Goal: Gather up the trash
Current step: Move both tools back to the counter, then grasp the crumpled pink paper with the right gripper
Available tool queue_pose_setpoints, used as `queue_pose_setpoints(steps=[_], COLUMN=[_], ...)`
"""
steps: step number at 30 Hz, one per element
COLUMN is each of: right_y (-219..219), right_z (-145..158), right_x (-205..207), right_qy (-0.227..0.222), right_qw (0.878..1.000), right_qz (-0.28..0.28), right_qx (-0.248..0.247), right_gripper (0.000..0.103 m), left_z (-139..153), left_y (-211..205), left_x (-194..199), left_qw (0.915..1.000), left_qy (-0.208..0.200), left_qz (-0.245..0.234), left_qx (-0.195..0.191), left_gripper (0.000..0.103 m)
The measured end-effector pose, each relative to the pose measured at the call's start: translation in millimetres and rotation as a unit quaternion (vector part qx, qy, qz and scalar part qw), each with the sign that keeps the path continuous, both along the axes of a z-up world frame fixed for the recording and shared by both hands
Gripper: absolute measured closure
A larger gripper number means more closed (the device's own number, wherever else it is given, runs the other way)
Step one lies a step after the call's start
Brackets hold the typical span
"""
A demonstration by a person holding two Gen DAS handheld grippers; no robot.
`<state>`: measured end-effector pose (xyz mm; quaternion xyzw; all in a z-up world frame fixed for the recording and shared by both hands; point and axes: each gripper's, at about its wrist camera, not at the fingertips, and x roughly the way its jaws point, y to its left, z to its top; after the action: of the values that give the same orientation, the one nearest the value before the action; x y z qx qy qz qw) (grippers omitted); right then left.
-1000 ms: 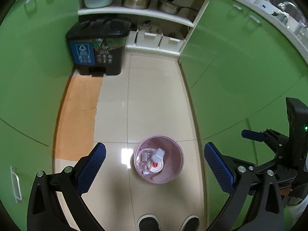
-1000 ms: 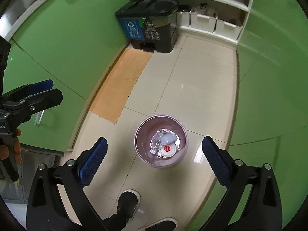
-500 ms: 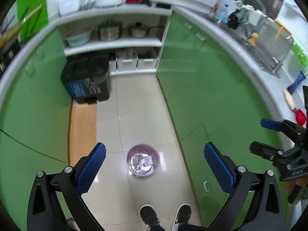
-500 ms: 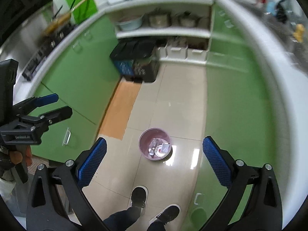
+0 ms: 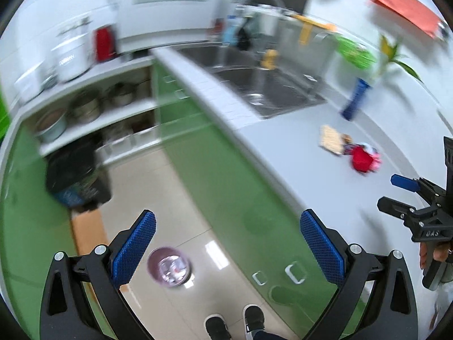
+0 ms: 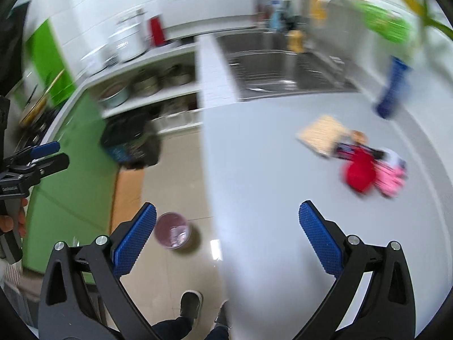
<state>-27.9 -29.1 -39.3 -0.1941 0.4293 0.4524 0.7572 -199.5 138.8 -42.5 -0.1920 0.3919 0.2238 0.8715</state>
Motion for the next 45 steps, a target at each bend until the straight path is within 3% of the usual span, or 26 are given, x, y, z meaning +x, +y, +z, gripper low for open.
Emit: queue_pose_setpoints(steps=[10, 18, 27, 36, 40, 45], right_y=[-104.3, -135.0, -120.3, -95.8, -88.3, -77.6], right_z=[11.8, 7.8, -24.9, -77.0, -92.9, -105.4], right_x=[67.8, 116.7, 186.1, 240.0, 251.3, 257.7], right_qy=[-0.023, -0.031, -0.018, 0.006, 0.019, 0.042], right_qw=[0.989, 0.981, 0.982, 0.986, 0.987, 0.989], right_qz=[-0.145, -0.193, -0.187, -0.157, -0.146, -0.126], right_qx=[-0.003, -0.013, -0.031, -0.061, -0.069, -0.061], right_gripper=[0.004, 0.004, 0.004, 0.004, 0.019, 0.026], left_z=[10.8, 3.4, -20.6, -44.9, -51.7, -59.3], left_y=[-63.9, -93.8, -97.8, -86.6, -83.0, -79.6], left_x=[107.3, 181.2, 256.6, 299.0, 307.5, 313.9], left_qw=[0.9904, 0.9801, 0.9784, 0.9806, 0.9812, 0.9813], left_qy=[-0.01, 0.003, 0.028, 0.044, 0.049, 0.055], left_qz=[-0.138, -0.199, -0.205, -0.191, -0.187, -0.184], left_qx=[0.003, 0.008, 0.007, -0.004, -0.006, -0.01], left_gripper=[0.005, 0.005, 0.005, 0.005, 0.005, 0.005])
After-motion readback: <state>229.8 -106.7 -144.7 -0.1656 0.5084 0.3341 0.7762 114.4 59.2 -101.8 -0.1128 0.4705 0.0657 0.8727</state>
